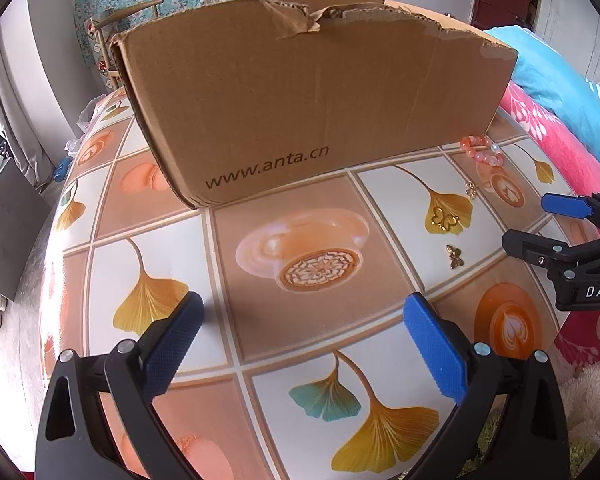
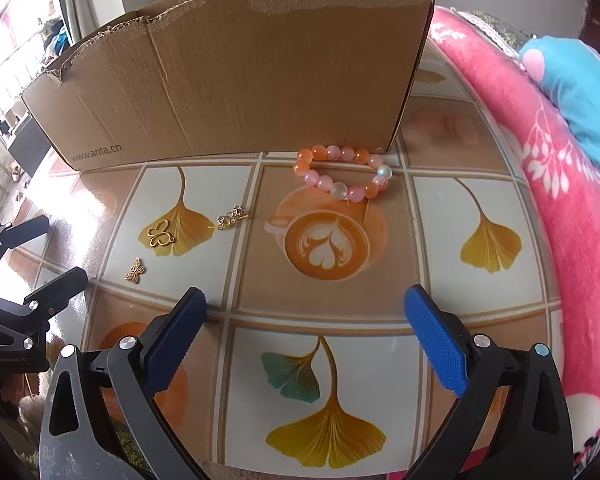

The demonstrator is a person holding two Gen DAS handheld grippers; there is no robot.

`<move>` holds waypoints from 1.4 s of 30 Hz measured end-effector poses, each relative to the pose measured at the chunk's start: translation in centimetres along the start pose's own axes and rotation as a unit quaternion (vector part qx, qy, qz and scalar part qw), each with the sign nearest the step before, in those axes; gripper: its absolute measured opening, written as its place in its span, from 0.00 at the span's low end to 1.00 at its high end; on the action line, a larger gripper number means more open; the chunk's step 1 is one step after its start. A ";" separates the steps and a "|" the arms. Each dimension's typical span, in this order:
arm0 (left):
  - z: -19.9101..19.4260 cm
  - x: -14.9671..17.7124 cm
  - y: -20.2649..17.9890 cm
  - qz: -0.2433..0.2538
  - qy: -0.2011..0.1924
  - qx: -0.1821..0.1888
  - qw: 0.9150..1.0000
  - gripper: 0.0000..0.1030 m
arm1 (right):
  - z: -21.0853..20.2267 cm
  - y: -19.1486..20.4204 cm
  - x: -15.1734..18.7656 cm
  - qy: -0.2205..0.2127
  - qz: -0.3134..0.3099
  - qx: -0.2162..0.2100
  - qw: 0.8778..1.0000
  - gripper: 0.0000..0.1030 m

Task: Organize jewelry

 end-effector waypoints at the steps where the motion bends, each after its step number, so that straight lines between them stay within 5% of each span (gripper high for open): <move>1: 0.0 0.0 0.0 0.001 0.001 0.000 1.000 0.96 | 0.0 0.0 0.0 0.000 0.000 0.000 1.000 0.92; 42: 0.1 -0.2 -0.1 0.003 0.002 0.001 1.000 0.96 | 0.2 -0.4 -0.4 0.000 0.018 0.014 1.000 0.92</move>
Point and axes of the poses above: each gripper's, at about its wrist camera, not at the fingertips, and z roughly the way its jaws point, y to its left, x to its underside, the point moved 5 cm from there along z, roughly the way its jaws point, and after that the axes turned 11 degrees about x, right-handed, at the moved point
